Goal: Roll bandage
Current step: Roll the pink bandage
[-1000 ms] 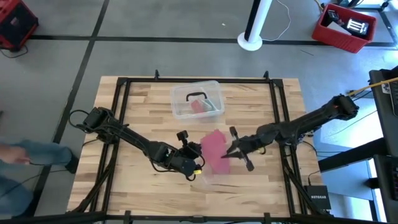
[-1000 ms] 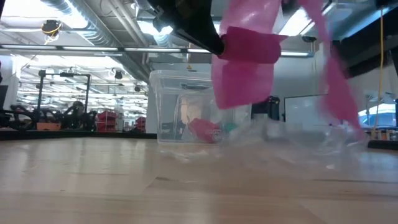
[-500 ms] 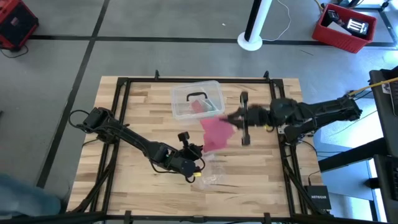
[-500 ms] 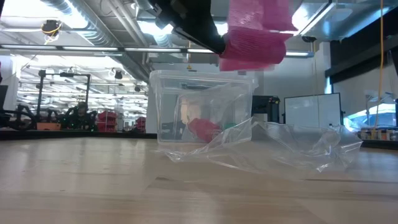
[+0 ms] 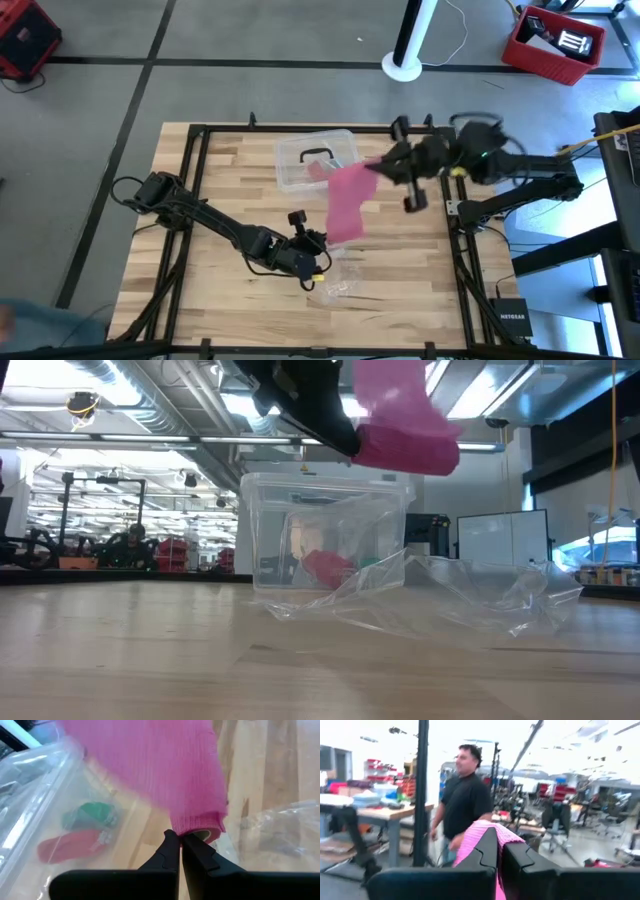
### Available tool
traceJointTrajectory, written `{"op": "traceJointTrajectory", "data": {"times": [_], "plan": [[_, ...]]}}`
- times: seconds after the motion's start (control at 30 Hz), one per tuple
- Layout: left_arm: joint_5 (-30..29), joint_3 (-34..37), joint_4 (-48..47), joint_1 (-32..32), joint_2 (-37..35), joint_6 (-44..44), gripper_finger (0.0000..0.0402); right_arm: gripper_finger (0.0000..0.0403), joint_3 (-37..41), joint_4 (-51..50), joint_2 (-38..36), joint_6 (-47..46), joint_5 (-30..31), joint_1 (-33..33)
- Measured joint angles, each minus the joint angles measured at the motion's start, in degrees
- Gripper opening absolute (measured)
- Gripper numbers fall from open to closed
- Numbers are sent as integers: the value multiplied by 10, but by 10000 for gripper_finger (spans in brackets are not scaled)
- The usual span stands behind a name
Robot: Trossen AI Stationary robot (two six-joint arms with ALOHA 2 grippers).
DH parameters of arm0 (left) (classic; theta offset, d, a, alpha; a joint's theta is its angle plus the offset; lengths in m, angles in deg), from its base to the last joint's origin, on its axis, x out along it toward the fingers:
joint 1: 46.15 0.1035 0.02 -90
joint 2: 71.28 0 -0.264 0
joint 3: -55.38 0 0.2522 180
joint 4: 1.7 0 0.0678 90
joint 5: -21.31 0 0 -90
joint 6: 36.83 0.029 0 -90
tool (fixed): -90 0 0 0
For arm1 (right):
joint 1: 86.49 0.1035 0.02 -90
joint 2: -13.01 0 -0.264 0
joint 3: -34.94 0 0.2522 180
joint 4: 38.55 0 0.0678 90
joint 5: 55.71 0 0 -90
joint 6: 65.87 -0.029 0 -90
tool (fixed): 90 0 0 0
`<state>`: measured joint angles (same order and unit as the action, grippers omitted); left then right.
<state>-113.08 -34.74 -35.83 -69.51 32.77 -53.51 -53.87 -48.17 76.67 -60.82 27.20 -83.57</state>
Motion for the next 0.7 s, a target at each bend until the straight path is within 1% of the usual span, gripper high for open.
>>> {"op": "traceJointTrajectory", "data": {"times": [0.17,0.33,0.4,0.5,0.6,0.7], "plan": [[8,0,2,2,0,5,0,4,-76,-5,22,6,-1,1],[29,0,11,2,12,29,0,7,-119,-11,66,-7,0,0],[43,0,34,1,20,45,0,5,-135,-13,85,-4,1,-5],[54,0,73,-10,31,88,0,3,-160,-38,103,-1,1,-26],[54,-6,113,-28,32,143,0,4,-170,-74,109,-1,9,-58],[54,-26,121,-44,31,178,0,6,-170,-106,110,-1,26,-99]]}}
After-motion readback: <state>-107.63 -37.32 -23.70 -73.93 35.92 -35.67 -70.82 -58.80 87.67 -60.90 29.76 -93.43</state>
